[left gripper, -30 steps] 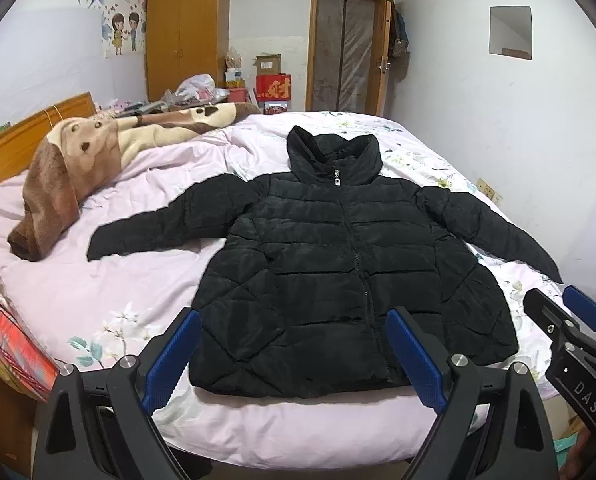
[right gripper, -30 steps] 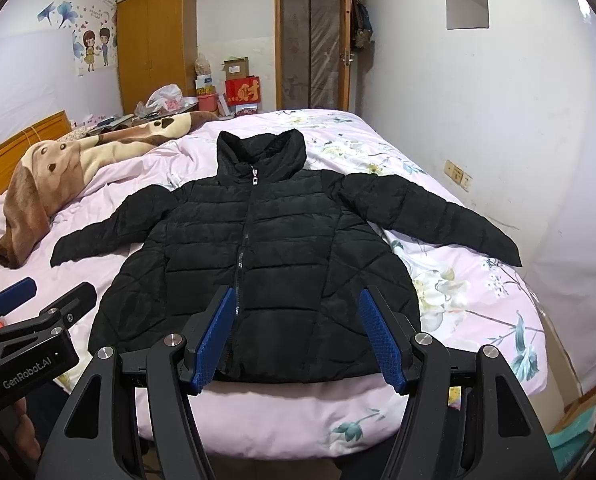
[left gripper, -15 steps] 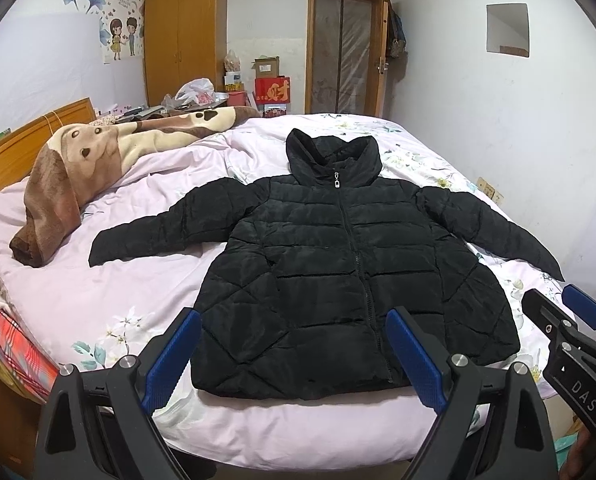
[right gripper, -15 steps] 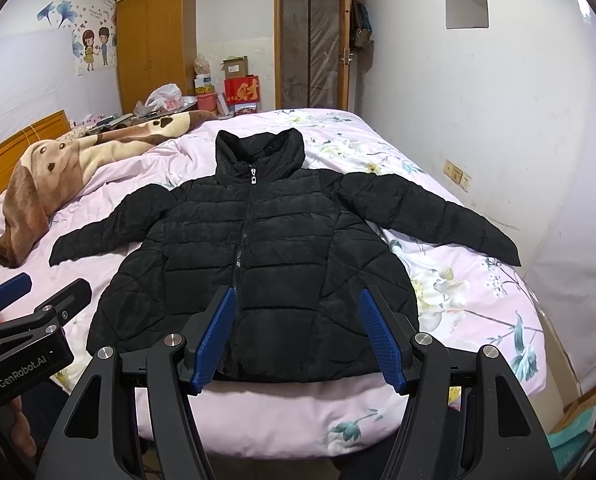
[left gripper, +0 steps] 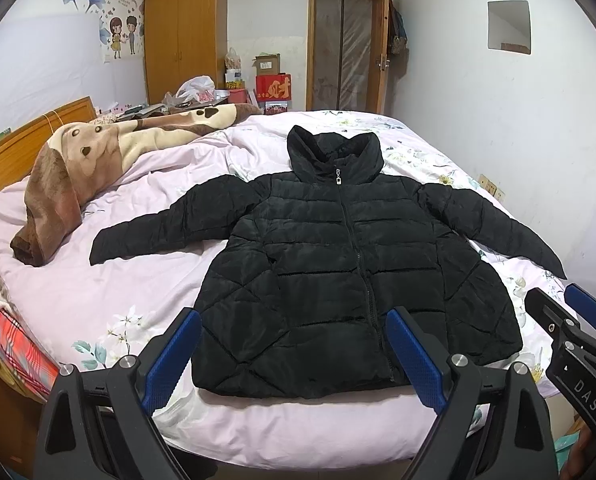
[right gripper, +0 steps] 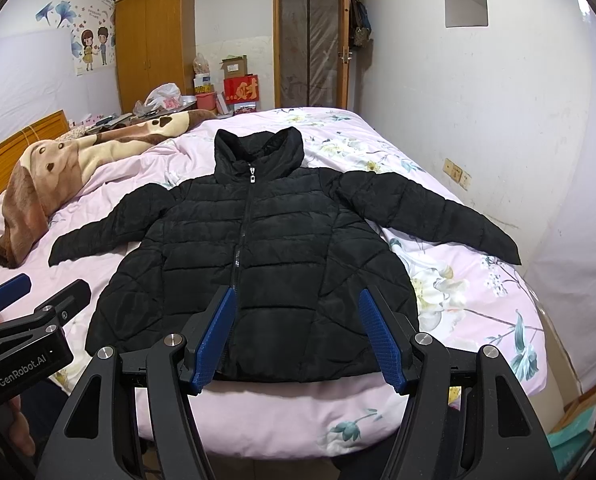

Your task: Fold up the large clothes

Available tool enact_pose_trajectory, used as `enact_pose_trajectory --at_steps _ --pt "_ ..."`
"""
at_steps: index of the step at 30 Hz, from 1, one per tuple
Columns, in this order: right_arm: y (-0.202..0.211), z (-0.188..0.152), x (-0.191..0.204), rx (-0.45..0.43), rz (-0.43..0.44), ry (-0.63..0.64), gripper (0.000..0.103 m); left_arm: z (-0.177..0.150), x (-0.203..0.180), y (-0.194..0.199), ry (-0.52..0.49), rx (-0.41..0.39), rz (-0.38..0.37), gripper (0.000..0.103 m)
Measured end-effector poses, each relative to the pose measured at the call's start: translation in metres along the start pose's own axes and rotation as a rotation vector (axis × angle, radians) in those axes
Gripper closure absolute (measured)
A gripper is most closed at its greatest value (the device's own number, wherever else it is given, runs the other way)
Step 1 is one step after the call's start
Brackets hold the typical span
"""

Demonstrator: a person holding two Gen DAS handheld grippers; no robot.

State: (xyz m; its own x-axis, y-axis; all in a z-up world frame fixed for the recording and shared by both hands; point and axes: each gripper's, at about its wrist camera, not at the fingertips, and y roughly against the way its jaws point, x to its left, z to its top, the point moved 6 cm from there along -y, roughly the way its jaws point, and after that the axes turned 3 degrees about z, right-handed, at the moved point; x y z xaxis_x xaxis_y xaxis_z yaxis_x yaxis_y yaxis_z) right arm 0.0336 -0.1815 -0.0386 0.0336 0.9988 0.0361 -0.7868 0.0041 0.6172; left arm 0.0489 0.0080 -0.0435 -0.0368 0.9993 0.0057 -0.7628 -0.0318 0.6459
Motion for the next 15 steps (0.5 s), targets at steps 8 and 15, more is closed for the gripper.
enact_pose_trajectory --at_steps 8,15 --pt "-0.0015 -0.0007 -0.0004 0.002 0.001 0.000 0.038 -0.0018 0.0035 -0.0009 0.001 0.002 0.002 0.009" --pt "-0.0019 -0.0016 -0.0003 0.004 -0.001 0.001 0.038 -0.0025 0.0050 -0.0023 0.002 0.004 0.003 0.009"
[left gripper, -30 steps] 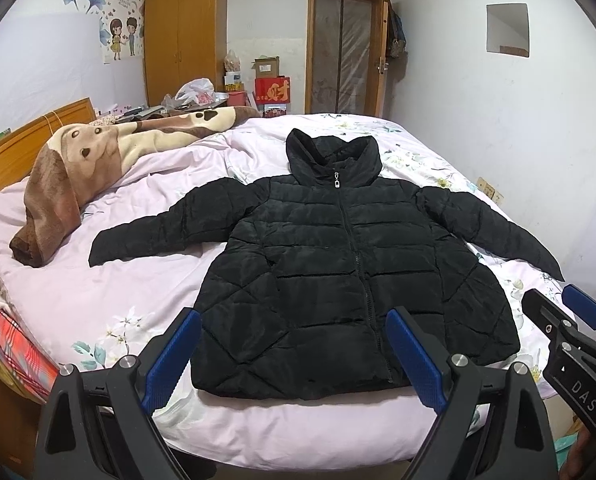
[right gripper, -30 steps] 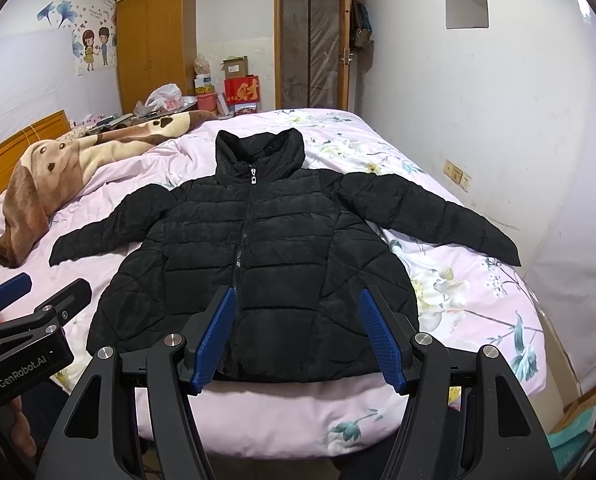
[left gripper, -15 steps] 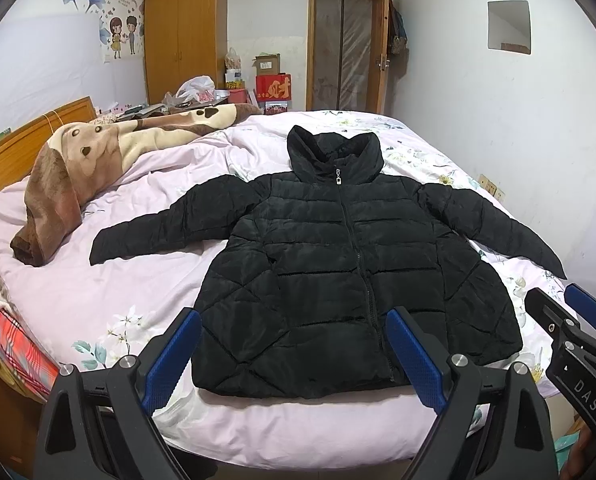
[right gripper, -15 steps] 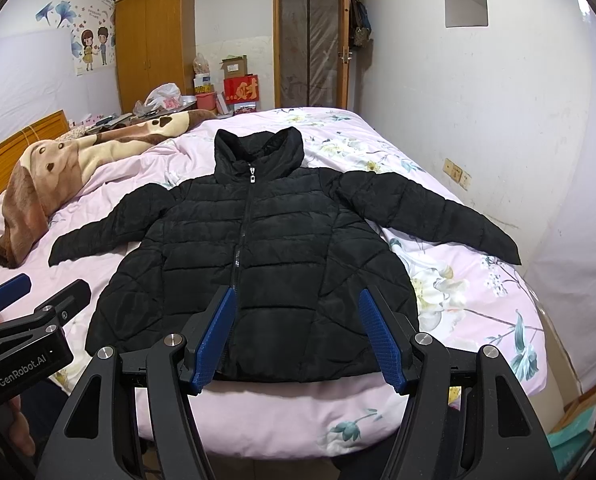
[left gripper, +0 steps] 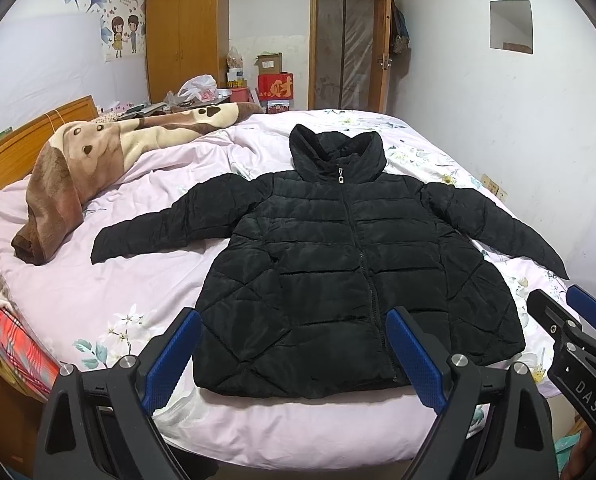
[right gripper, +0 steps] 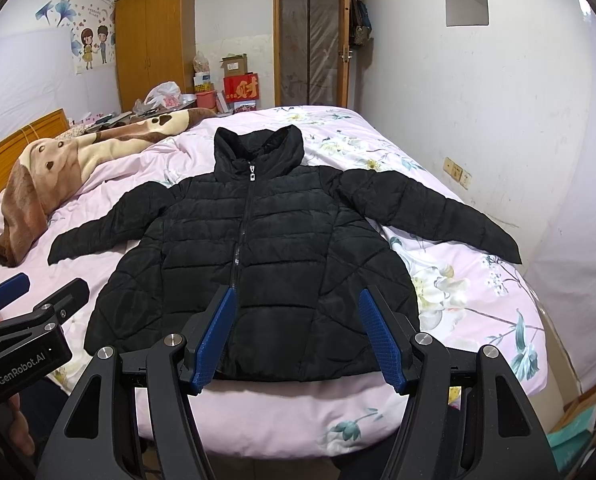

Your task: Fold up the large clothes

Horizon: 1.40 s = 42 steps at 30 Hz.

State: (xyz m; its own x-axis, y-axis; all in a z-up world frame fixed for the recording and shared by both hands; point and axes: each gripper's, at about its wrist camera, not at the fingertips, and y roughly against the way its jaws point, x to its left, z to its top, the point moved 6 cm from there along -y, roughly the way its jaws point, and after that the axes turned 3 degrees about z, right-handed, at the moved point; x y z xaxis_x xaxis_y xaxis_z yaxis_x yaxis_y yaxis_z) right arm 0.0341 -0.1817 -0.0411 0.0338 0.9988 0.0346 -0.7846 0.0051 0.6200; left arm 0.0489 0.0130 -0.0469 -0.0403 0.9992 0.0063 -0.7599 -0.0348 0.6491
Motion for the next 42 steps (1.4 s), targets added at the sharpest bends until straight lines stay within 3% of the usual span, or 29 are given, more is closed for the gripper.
enact_pose_trajectory --at_steps 10,19,22,25,28,31,36,42 --pt "-0.003 -0.001 0.003 0.010 -0.007 0.003 0.038 0.001 0.003 -0.007 -0.002 0.006 0.005 0.009" --pt "-0.032 0.009 0.015 0.038 -0.001 0.025 0.038 0.014 0.027 -0.042 0.019 0.045 0.015 0.009" --pt "-0.050 0.018 0.029 0.031 0.029 0.043 0.037 0.026 0.062 -0.071 0.053 0.056 0.039 0.009" --pt "-0.069 0.028 0.048 0.017 0.078 0.080 0.030 0.036 0.104 -0.101 0.135 0.083 0.044 0.009" --pt "-0.089 0.041 0.071 -0.013 0.130 0.104 0.030 0.044 0.159 -0.132 0.212 0.099 0.103 0.009" --pt "-0.109 0.050 0.093 -0.015 0.177 0.126 0.029 0.048 0.206 -0.161 0.301 0.124 0.125 0.000" --pt "-0.143 0.063 0.130 -0.006 0.264 0.155 0.029 0.051 0.284 -0.214 0.423 0.158 0.201 0.001" --pt "-0.174 0.067 0.167 0.040 0.346 0.195 0.029 0.046 0.352 -0.278 0.644 0.202 0.163 0.001"
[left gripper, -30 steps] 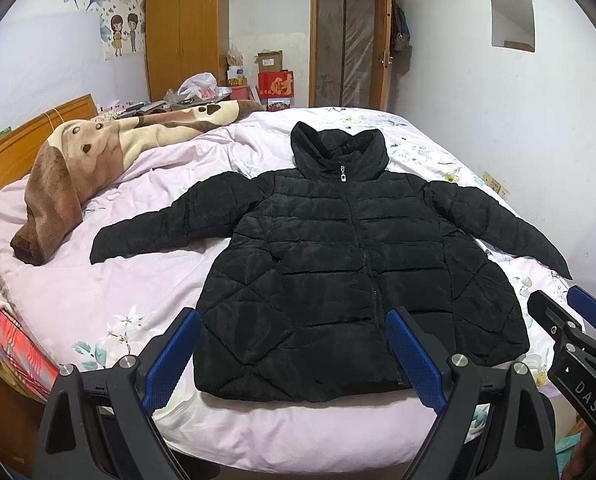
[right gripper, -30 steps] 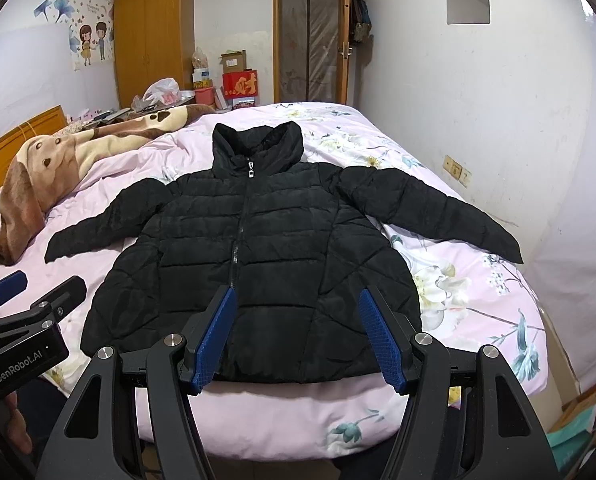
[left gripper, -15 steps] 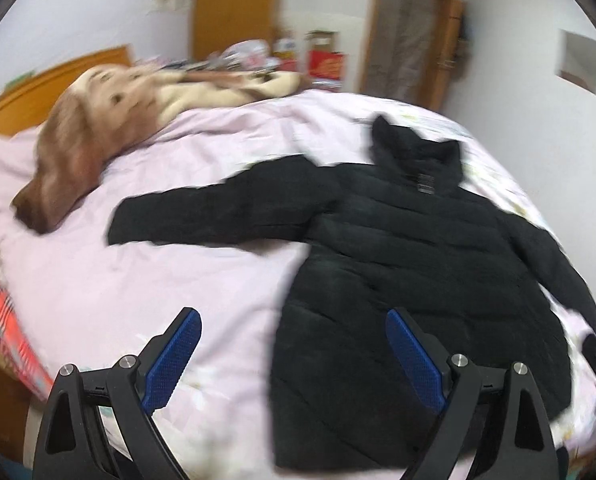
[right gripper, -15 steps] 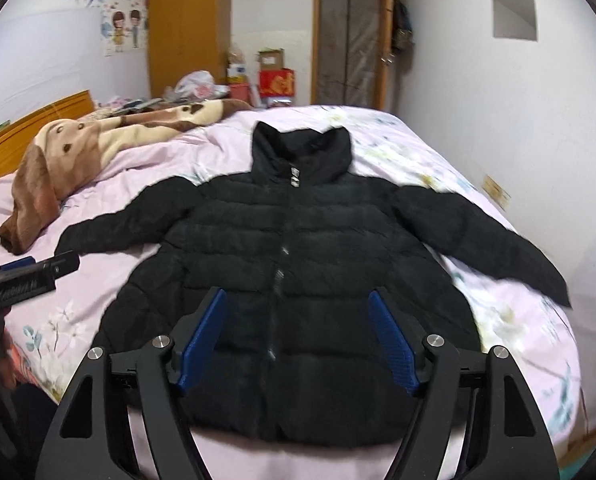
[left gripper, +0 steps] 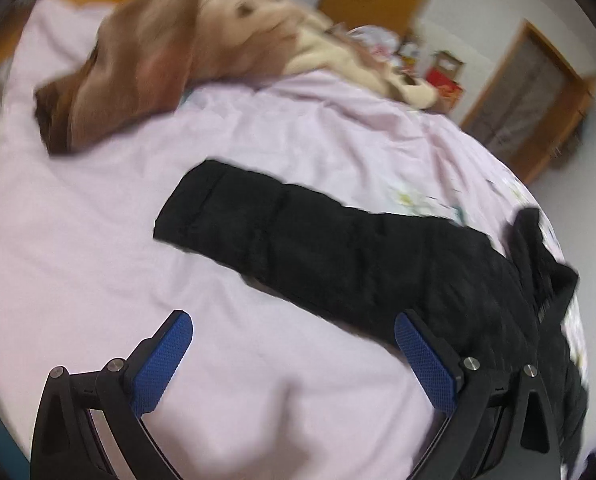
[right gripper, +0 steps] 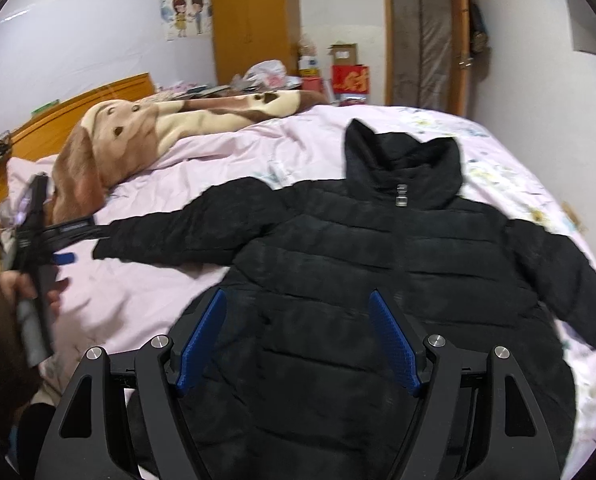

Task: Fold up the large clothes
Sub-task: 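Grasp the sleeve cuff nearest the left tool and lift it, then fold the held sleeve across the jacket body with the left tool, release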

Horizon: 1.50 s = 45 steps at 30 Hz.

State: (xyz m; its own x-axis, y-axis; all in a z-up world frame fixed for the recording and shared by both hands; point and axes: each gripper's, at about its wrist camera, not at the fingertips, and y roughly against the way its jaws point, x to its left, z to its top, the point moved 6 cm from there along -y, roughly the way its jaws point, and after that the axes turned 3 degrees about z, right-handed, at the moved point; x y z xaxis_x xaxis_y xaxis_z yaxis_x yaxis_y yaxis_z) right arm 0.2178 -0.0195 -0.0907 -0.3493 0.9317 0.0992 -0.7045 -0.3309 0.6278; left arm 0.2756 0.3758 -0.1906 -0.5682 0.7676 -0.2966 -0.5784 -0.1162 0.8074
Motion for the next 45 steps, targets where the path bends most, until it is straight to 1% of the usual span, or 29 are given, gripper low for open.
enact_pose_trajectory --at_steps 1,2,4,5,7,8,10,14,16,19,21,22,23,24,26,28,29,30,32,34,37,39,41,44,45 --pt "-0.006 0.002 0.003 0.006 0.005 0.008 0.029 0.007 0.008 -0.012 0.048 0.008 -0.015 0.001" --pt "-0.012 0.004 0.006 0.009 0.007 0.020 0.029 0.012 0.014 -0.021 0.066 0.007 -0.012 0.001" --pt "-0.025 0.007 0.013 0.021 0.016 0.041 0.029 0.019 0.023 -0.034 0.083 0.012 0.020 0.001" --pt "-0.029 0.008 0.015 0.026 0.026 0.047 0.029 0.022 0.025 -0.041 0.089 0.014 0.015 0.001" --pt "-0.039 0.010 0.021 0.035 0.036 0.058 0.029 0.026 0.035 -0.056 0.114 0.025 0.042 0.001" --pt "-0.041 0.011 0.023 0.036 0.040 0.062 0.029 0.028 0.037 -0.061 0.115 0.017 0.051 0.001" --pt "-0.048 0.013 0.029 0.038 0.058 0.071 0.029 0.032 0.042 -0.074 0.123 0.028 0.093 0.001" --pt "-0.057 0.015 0.039 0.045 0.083 0.085 0.029 0.035 0.047 -0.099 0.206 0.059 0.047 0.001" --pt "-0.061 0.015 0.043 0.047 0.094 0.091 0.029 0.035 0.047 -0.108 0.237 0.070 0.039 0.001" --pt "-0.067 0.013 0.044 0.056 0.097 0.090 0.029 0.036 0.042 -0.116 0.277 0.074 0.010 0.005" --pt "-0.071 0.012 0.044 0.062 0.091 0.090 0.029 0.039 0.042 -0.120 0.307 0.069 0.010 0.008" --pt "-0.073 0.011 0.044 0.068 0.090 0.089 0.029 0.040 0.042 -0.122 0.326 0.071 0.003 0.016" --pt "-0.074 0.011 0.044 0.071 0.090 0.088 0.029 0.043 0.042 -0.122 0.340 0.064 -0.002 0.028" --pt "-0.074 0.011 0.044 0.073 0.090 0.085 0.029 0.045 0.041 -0.122 0.342 0.059 -0.005 0.035" --pt "-0.075 0.011 0.043 0.077 0.087 0.081 0.029 0.051 0.039 -0.123 0.351 0.054 -0.025 0.063" --pt "-0.076 0.010 0.041 0.081 0.085 0.073 0.029 0.054 0.037 -0.123 0.355 0.054 -0.037 0.079" --pt "-0.076 0.010 0.040 0.081 0.083 0.069 0.029 0.056 0.034 -0.121 0.346 0.047 -0.029 0.086" --pt "-0.075 0.010 0.039 0.079 0.079 0.064 0.029 0.057 0.033 -0.118 0.334 0.035 -0.025 0.089" --pt "-0.074 0.010 0.037 0.080 0.080 0.055 0.029 0.062 0.024 -0.107 0.300 -0.013 -0.023 0.092" --pt "-0.071 0.012 0.035 0.077 0.076 0.052 0.029 0.066 0.014 -0.091 0.266 -0.056 -0.043 0.092" --pt "-0.067 0.017 0.031 0.062 0.071 0.045 0.029 0.073 -0.009 -0.063 0.188 -0.123 -0.070 0.092" --pt "-0.064 0.021 0.028 0.052 0.065 0.043 0.029 0.076 -0.031 -0.043 0.111 -0.168 -0.084 0.092" --pt "-0.061 0.025 0.023 0.040 0.053 0.041 0.029 0.079 -0.058 -0.023 0.026 -0.211 -0.118 0.092" --pt "-0.056 0.032 0.012 0.024 0.042 0.011 0.029 0.077 -0.093 -0.001 -0.081 -0.254 -0.141 0.092" --pt "-0.055 0.034 0.007 0.018 0.037 -0.002 0.029 0.075 -0.103 0.004 -0.103 -0.261 -0.151 0.092"
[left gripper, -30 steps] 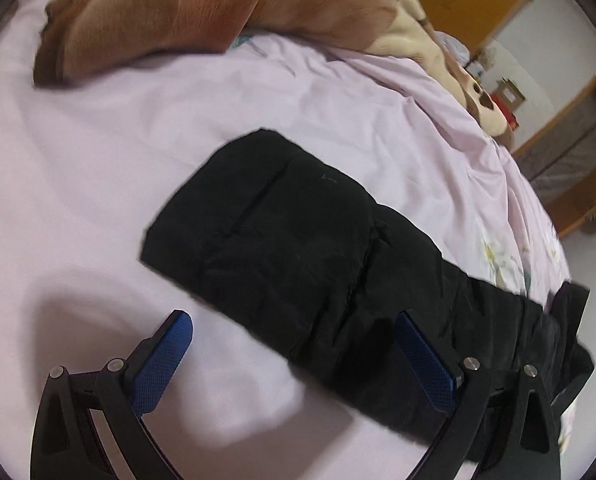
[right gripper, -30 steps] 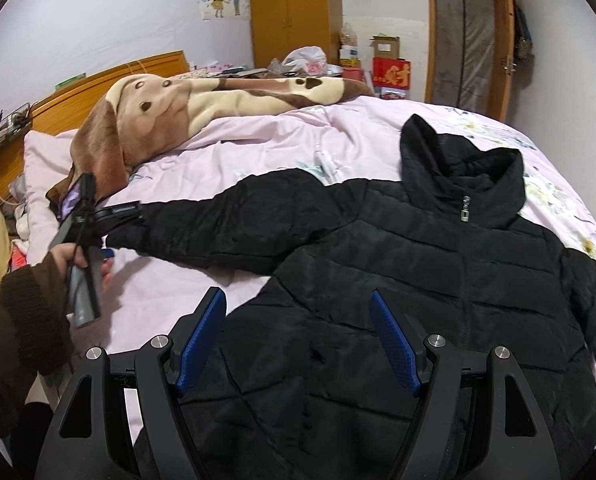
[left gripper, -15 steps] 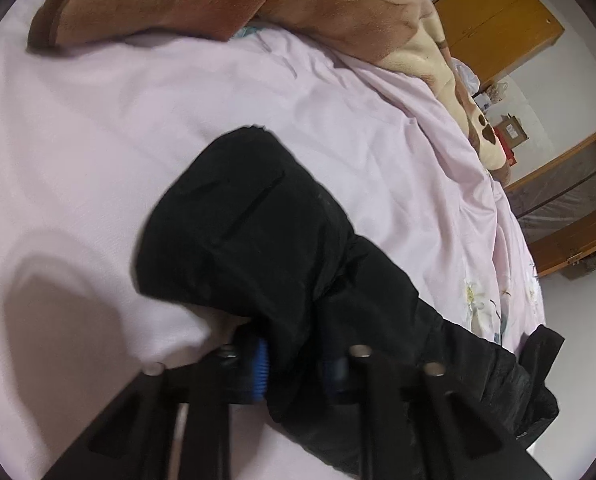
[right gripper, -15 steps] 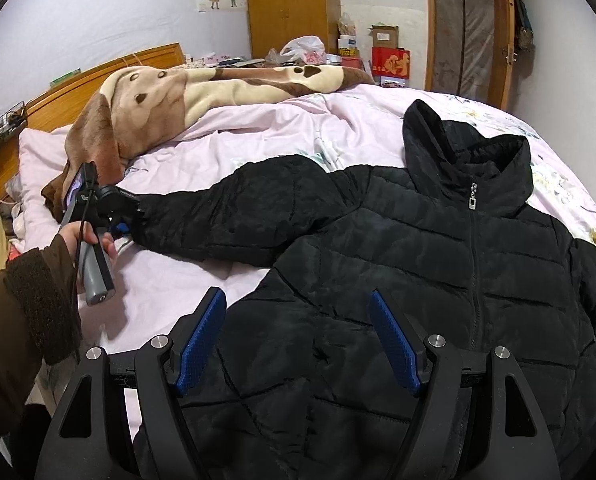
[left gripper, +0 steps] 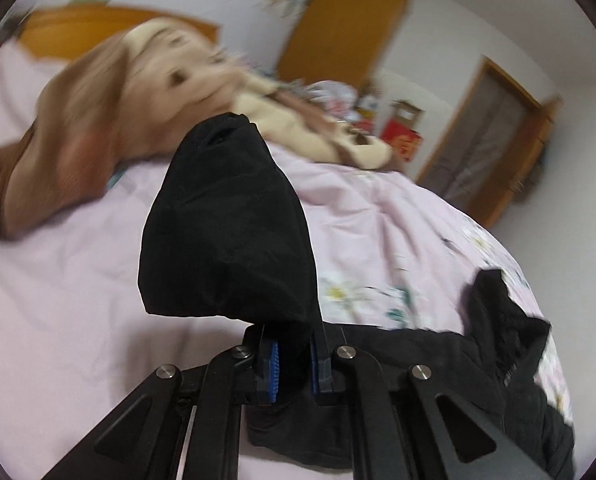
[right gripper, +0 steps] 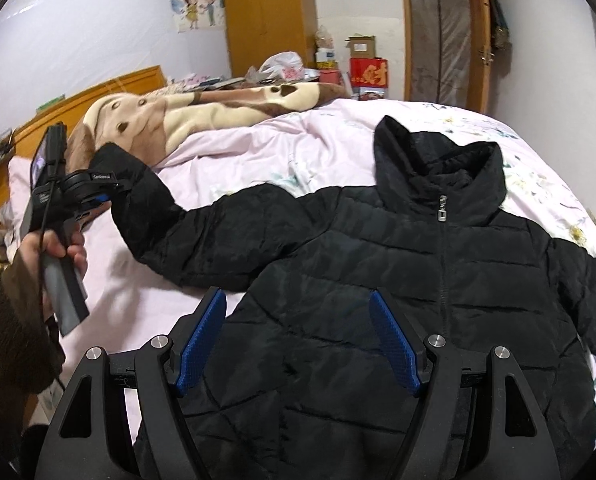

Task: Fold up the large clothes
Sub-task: 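Fold the held sleeve across the jacket body with the left tool, release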

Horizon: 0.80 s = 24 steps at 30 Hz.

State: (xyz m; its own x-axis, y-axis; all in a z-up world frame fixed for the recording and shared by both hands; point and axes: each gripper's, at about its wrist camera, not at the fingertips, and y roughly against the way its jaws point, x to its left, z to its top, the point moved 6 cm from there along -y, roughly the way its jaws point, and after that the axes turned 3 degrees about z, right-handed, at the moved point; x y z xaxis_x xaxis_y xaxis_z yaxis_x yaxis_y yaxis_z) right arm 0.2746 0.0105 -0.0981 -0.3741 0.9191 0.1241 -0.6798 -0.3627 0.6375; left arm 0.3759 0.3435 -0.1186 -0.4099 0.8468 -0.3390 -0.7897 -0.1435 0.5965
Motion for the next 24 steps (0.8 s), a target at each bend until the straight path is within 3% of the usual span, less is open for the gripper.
enact_pose_trajectory --at_steps 7,10,11,14,17,24 --pt "0.017 0.009 -0.036 -0.041 -0.044 -0.064 0.029 -0.013 -0.100 0.020 -0.151 -0.004 -0.158 0.092" --pt "0.025 0.013 -0.055 -0.059 -0.068 -0.090 0.029 -0.026 -0.136 0.024 -0.205 0.014 -0.188 0.092" --pt "0.027 0.013 -0.059 -0.064 -0.073 -0.095 0.029 -0.032 -0.152 0.024 -0.210 0.031 -0.230 0.092" --pt "0.037 0.012 -0.082 -0.086 -0.106 -0.132 0.029 -0.055 -0.191 0.026 -0.284 0.040 -0.259 0.092" --pt "0.045 0.007 -0.109 -0.097 -0.139 -0.187 0.029 -0.080 -0.224 0.023 -0.297 0.097 -0.320 0.092" --pt "0.053 -0.007 -0.168 -0.094 -0.198 -0.282 0.029 -0.142 -0.284 0.005 -0.399 0.177 -0.322 0.090"
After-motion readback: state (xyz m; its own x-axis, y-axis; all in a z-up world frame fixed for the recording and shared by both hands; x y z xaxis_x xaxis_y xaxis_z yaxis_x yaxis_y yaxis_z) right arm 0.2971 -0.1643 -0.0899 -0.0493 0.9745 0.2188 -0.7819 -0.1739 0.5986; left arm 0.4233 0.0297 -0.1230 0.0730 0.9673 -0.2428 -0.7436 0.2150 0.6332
